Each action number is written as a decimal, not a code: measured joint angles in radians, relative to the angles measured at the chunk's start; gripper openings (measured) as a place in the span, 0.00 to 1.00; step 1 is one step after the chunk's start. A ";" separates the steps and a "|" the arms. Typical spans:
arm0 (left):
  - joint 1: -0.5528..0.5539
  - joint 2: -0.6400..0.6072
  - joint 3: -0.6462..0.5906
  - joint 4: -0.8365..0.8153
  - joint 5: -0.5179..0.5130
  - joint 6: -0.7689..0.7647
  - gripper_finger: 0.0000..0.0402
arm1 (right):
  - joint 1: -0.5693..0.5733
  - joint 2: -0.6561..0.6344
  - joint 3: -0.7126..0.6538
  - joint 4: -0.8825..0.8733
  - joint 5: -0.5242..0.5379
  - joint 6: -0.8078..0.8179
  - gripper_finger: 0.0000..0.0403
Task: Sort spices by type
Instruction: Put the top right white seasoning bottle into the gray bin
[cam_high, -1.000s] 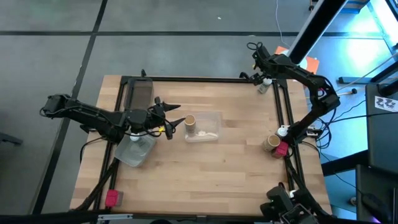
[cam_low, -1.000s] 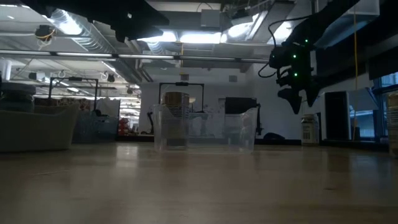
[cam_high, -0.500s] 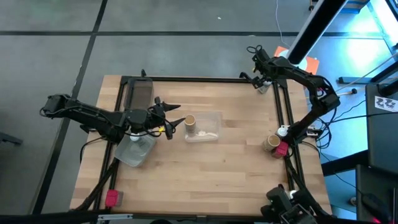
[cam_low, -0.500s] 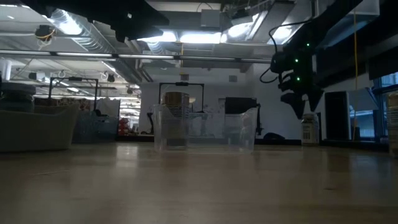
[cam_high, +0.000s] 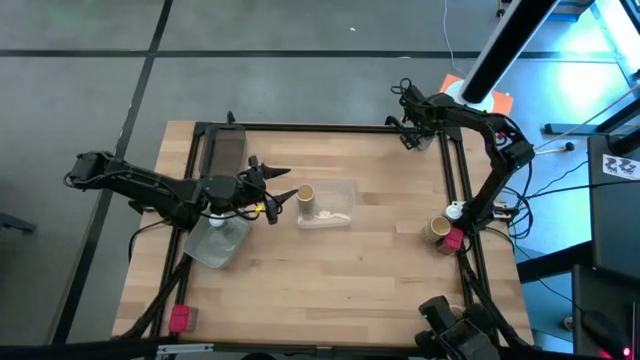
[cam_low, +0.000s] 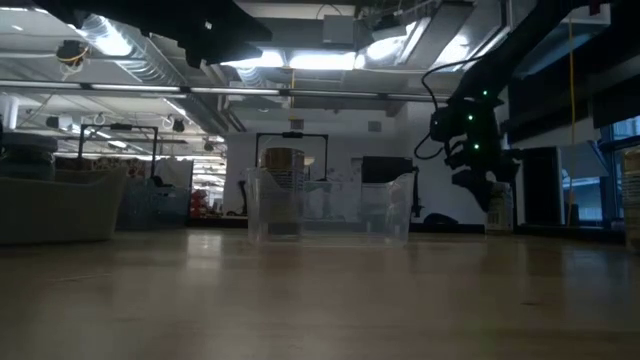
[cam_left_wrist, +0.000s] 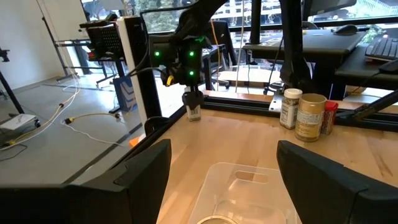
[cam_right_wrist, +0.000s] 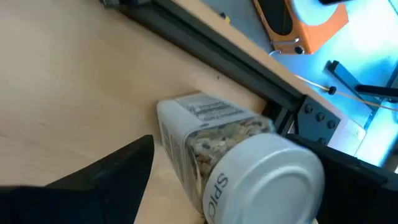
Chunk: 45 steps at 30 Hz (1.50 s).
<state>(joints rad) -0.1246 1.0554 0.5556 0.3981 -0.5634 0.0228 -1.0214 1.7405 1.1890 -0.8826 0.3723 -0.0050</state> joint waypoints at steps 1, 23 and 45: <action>0.000 0.000 0.000 0.000 0.000 0.001 0.69 | 0.000 0.000 0.000 -0.006 0.000 -0.002 0.89; 0.000 0.000 0.000 0.000 0.000 0.000 0.69 | 0.001 -0.001 0.000 -0.029 -0.033 -0.032 0.57; 0.000 0.000 0.000 0.002 0.000 -0.001 0.69 | 0.428 -0.111 0.000 -0.092 -0.119 -0.063 0.52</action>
<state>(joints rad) -0.1245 1.0554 0.5560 0.3996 -0.5632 0.0216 -0.5931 1.6291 1.1892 -0.9745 0.2532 -0.0684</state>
